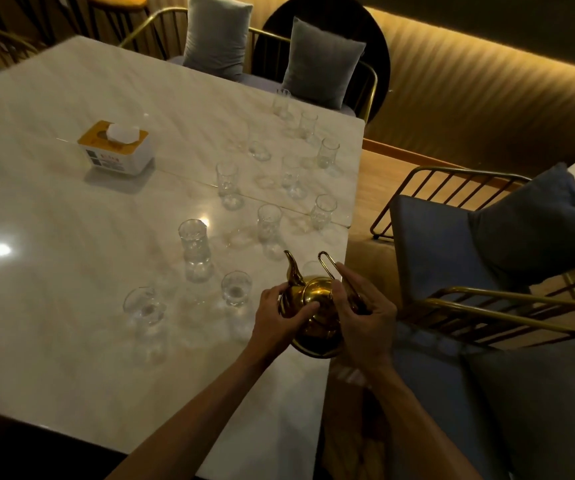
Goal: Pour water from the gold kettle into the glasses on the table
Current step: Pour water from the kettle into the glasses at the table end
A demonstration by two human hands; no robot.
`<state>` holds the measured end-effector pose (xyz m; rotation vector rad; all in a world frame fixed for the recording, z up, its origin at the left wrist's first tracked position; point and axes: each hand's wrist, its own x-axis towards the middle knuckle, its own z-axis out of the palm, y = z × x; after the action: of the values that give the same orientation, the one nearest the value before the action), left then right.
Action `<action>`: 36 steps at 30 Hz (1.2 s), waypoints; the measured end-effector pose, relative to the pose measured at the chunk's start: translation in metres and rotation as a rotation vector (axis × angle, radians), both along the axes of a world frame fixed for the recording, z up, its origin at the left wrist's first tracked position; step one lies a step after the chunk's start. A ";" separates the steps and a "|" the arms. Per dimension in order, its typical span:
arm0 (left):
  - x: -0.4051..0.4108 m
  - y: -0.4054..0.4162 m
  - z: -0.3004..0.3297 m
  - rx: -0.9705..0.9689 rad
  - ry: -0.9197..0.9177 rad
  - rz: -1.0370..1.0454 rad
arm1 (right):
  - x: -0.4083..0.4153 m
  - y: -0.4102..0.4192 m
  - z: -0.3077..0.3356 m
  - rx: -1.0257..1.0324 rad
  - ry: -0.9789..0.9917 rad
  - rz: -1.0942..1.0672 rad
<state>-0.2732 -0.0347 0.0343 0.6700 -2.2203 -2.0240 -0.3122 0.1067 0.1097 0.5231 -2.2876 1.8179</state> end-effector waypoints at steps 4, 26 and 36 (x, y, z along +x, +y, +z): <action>-0.013 0.037 0.001 0.008 -0.003 0.073 | -0.027 0.033 -0.004 0.014 0.017 0.073; -0.061 0.136 -0.038 0.103 -0.140 0.219 | -0.107 0.111 -0.041 0.161 -0.094 0.264; -0.075 0.145 -0.049 0.129 -0.168 0.199 | -0.124 0.106 -0.038 0.258 -0.150 0.304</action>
<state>-0.3484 0.1098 -0.0145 1.0654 -2.0208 -2.0920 -0.4358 0.2122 0.0718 0.8429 -2.6911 1.7454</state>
